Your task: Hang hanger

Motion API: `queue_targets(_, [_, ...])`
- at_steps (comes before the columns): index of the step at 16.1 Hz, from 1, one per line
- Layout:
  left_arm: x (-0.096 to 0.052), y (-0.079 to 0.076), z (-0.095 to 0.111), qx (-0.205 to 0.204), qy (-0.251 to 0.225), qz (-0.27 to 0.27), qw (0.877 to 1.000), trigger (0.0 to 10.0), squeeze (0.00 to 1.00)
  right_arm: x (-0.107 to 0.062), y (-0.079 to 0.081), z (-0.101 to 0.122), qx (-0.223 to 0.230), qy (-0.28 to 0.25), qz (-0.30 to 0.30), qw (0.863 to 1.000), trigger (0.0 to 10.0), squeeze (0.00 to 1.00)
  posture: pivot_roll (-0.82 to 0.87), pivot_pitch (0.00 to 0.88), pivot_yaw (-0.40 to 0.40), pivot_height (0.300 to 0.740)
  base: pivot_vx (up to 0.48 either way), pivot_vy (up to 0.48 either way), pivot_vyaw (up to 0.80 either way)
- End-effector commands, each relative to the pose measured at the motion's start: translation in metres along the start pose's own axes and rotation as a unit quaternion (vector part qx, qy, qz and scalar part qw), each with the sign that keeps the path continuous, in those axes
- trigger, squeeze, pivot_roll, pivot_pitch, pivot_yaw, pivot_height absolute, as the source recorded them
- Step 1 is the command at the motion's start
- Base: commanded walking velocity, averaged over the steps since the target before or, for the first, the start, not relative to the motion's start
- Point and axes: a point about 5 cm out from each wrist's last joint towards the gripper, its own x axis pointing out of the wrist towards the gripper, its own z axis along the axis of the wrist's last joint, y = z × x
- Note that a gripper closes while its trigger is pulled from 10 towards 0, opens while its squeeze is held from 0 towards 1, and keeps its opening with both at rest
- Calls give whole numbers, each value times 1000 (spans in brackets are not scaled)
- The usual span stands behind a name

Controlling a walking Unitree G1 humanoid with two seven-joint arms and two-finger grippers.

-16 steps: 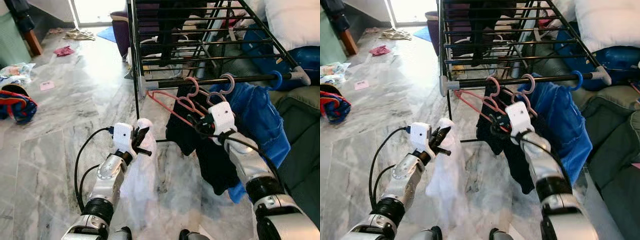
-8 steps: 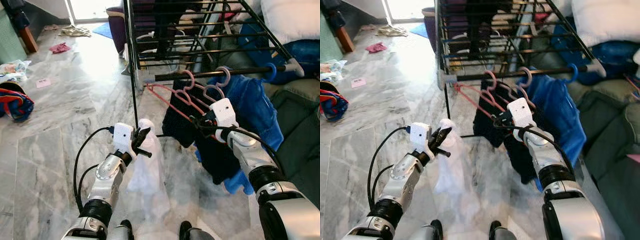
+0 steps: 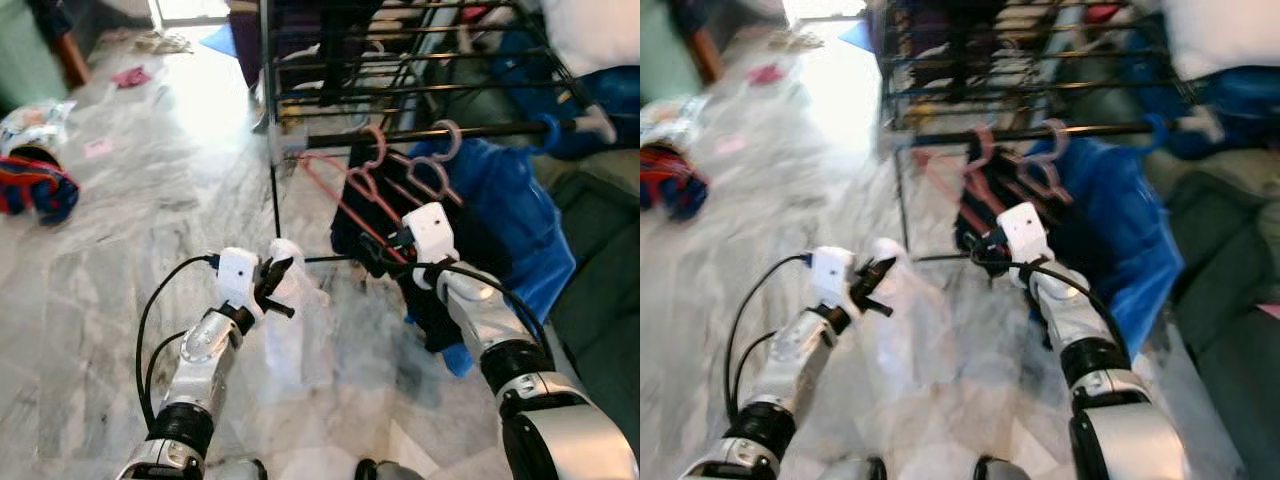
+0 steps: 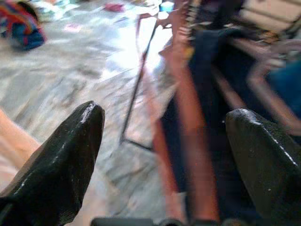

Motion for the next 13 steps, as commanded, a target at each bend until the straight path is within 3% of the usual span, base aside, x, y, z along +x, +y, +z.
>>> queue_targets(1, [5, -5, 7, -2, -14, -10, 1000, 10000, 0, -5, -2, -8, 3, 9, -11, 1000, 10000, 0, -21, 181, -1, 740, 0, 0, 0])
queue_targets(13, [4, -5, 11, -3, -26, -10, 1000, 10000, 0, -5, -3, -6, -14, -2, -32, 999, 10000, 0, -22, 193, -3, 740, 0, 0, 0])
